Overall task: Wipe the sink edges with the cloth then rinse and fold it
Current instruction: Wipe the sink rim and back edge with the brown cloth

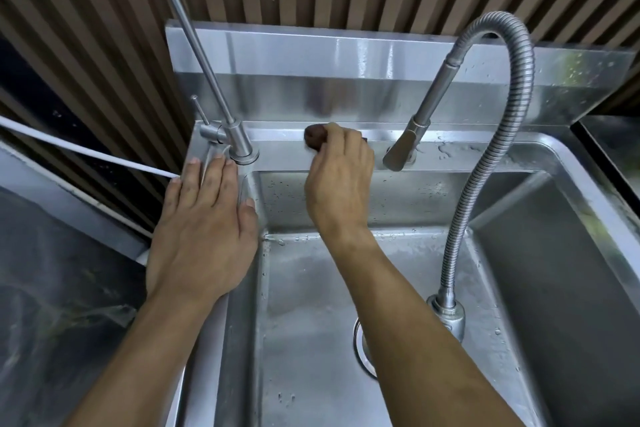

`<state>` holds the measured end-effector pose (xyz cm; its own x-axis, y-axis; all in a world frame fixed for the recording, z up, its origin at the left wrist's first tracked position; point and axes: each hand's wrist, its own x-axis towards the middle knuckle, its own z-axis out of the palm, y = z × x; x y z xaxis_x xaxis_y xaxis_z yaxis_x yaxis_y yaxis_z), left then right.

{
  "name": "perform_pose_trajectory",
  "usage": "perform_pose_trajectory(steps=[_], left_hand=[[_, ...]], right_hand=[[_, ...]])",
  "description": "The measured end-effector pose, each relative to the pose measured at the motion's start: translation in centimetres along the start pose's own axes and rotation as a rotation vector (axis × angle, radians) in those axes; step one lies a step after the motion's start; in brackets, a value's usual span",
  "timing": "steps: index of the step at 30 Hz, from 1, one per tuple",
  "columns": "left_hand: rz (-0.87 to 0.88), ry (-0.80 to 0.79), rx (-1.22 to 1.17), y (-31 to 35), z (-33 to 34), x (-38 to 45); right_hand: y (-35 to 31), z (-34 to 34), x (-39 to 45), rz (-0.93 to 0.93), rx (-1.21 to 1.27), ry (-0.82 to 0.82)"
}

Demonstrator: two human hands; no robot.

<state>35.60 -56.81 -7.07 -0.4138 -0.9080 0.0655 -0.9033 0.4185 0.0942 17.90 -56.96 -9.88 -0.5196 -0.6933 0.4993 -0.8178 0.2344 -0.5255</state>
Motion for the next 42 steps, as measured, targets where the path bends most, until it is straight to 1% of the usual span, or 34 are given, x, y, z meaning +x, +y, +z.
perform_pose_trajectory(steps=[1, 3, 4, 6, 7, 8, 10, 11, 12, 13, 16, 18, 19, 20, 23, 24, 25, 26, 27, 29, 30, 31, 32, 33, 35, 36, 37, 39, 42], left_hand=[[0.001, -0.001, -0.002, 0.0, 0.0, 0.0], [-0.003, -0.001, -0.004, 0.0, 0.1, 0.1], [-0.003, 0.001, -0.002, 0.0, 0.0, 0.1], [0.003, 0.013, 0.009, 0.0, 0.1, 0.1], [0.005, 0.018, 0.016, 0.0, 0.2, 0.1], [0.003, 0.019, 0.02, -0.1, 0.2, 0.1], [0.002, 0.007, 0.016, -0.1, 0.3, 0.2], [0.002, 0.004, 0.011, 0.0, 0.3, 0.2], [0.001, 0.006, 0.009, 0.0, 0.3, 0.2], [0.0, 0.01, 0.009, 0.0, 0.2, 0.2], [0.001, 0.014, 0.013, 0.0, 0.1, 0.1], [0.004, 0.019, 0.018, 0.1, 0.2, 0.1], [0.003, 0.024, 0.021, 0.1, 0.2, 0.2], [0.001, 0.028, 0.026, 0.1, 0.2, 0.2], [-0.001, 0.023, 0.031, 0.2, 0.2, 0.2], [0.0, 0.019, 0.029, 0.2, 0.2, 0.2], [-0.001, 0.014, 0.027, 0.2, 0.2, 0.1], [-0.002, 0.011, 0.026, 0.2, 0.2, 0.1], [-0.003, 0.009, 0.026, 0.2, 0.2, 0.0], [-0.007, 0.01, 0.025, 0.2, 0.1, -0.1], [-0.01, 0.012, 0.023, 0.3, 0.1, -0.1], [-0.015, 0.013, 0.02, 0.3, 0.1, -0.1], [-0.018, 0.014, 0.018, 0.3, 0.1, -0.1], [-0.02, 0.014, 0.015, 0.3, 0.1, -0.1], [-0.018, 0.01, 0.007, 0.4, 0.1, -0.1], [-0.018, 0.008, 0.002, 0.5, 0.1, -0.1], [-0.018, 0.009, -0.002, 0.4, 0.0, -0.1], [-0.016, 0.019, -0.002, 0.4, 0.0, -0.2], [-0.013, 0.019, 0.005, 0.5, 0.0, -0.2]], right_hand=[[-0.1, -0.3, 0.3, 0.072, 0.057, 0.04], [-1.1, -0.8, 0.8, 0.219, 0.248, 0.138], [-1.8, -1.2, 1.2, 0.246, 0.348, 0.204], [-3.0, -2.1, 2.3, 0.18, 0.472, 0.386], [-3.2, -2.0, 3.2, 0.102, 0.485, 0.433], [-3.4, -1.7, 4.2, 0.005, 0.436, 0.414], [-3.5, -0.5, 5.2, -0.195, 0.184, 0.239], [-3.0, 0.3, 5.2, -0.258, 0.09, 0.167], [-2.4, 0.7, 5.3, -0.259, 0.052, 0.135], [-1.9, 0.6, 5.3, -0.195, 0.078, 0.141], [-0.7, -0.9, 6.5, 0.149, 0.29, 0.3], [-0.8, -1.3, 7.2, 0.269, 0.371, 0.367], [-1.5, -1.2, 7.2, 0.272, 0.389, 0.353], [-2.3, -1.0, 6.6, 0.225, 0.389, 0.302], [-3.0, -0.1, 4.4, -0.108, 0.256, 0.075], [-2.3, 0.0, 4.1, -0.186, 0.17, 0.045], [-1.4, -0.1, 4.4, -0.212, 0.099, 0.053], [-0.6, -0.2, 5.0, -0.18, 0.067, 0.089], [0.0, -0.6, 5.6, -0.095, 0.09, 0.136], [0.0, -1.3, 6.5, 0.125, 0.266, 0.233], [-0.5, -1.4, 6.5, 0.2, 0.352, 0.261], [-1.1, -1.3, 6.3, 0.232, 0.397, 0.269], [-1.7, -1.1, 6.0, 0.217, 0.409, 0.25], [-2.1, -0.7, 5.4, 0.149, 0.4, 0.207], [-2.4, 0.0, 4.1, -0.064, 0.308, 0.09], [-2.0, 0.1, 3.7, -0.148, 0.255, 0.043], [-1.4, 0.0, 3.6, -0.193, 0.213, 0.014], [-0.2, -0.8, 4.2, -0.176, 0.171, 0.017], [0.0, -1.3, 5.2, -0.068, 0.132, 0.1]])
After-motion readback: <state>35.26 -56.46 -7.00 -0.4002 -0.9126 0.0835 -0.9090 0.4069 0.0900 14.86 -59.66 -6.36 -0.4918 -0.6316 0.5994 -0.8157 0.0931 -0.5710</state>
